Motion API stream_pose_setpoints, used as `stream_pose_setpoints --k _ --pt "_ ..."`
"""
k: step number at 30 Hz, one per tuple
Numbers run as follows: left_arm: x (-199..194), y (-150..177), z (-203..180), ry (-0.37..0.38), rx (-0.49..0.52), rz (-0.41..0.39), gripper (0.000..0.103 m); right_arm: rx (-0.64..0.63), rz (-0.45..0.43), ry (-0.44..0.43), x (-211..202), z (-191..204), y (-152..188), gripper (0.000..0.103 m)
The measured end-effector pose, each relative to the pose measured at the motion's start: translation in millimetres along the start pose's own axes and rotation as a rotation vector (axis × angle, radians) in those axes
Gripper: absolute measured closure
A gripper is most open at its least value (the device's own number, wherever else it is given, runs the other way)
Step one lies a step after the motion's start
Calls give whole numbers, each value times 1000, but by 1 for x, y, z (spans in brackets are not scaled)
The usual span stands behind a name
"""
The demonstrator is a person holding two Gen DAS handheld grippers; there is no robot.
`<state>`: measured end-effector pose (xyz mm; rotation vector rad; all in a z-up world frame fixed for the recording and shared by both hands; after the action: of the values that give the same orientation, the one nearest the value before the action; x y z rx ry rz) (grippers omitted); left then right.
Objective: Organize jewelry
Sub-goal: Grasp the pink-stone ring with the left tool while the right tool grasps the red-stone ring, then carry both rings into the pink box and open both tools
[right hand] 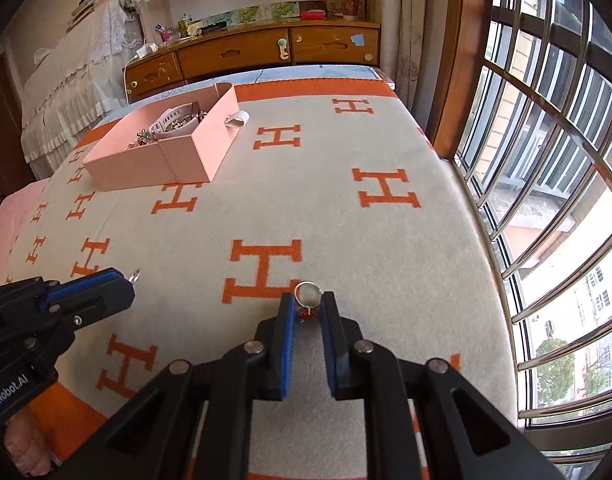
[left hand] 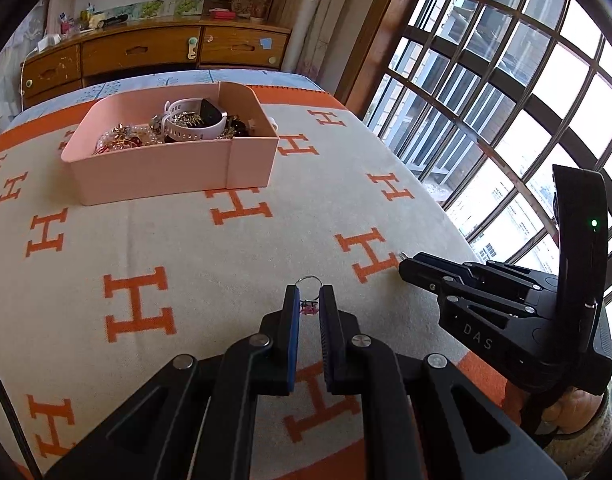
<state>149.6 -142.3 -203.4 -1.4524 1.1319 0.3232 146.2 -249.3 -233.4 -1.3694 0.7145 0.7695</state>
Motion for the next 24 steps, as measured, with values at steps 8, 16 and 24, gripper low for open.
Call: stream_pose_setpoints --k 8,16,24 --pt "-12 -3 10 -20 0 -14 95 9 33 -115 -6 23 1 95" --pt "-60 -32 64 -75 -74 -14 95 0 -27 -340 -46 73 -47 95" --pt "-117 -113 103 -201 -32 -82 95 -19 -147 -472 -94 110 -138 95"
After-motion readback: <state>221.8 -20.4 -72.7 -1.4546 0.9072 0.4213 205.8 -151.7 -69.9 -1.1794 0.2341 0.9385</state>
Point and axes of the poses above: each gripper's, at about its wrist camera, not at the fingertips, and x roughly the way its jaws point, z to its left, y to its underside, the point moved 9 cm from there along x, roughly the way its jaws point, and after that the axes turned 3 degrees about -y, right-handed, at the moved point
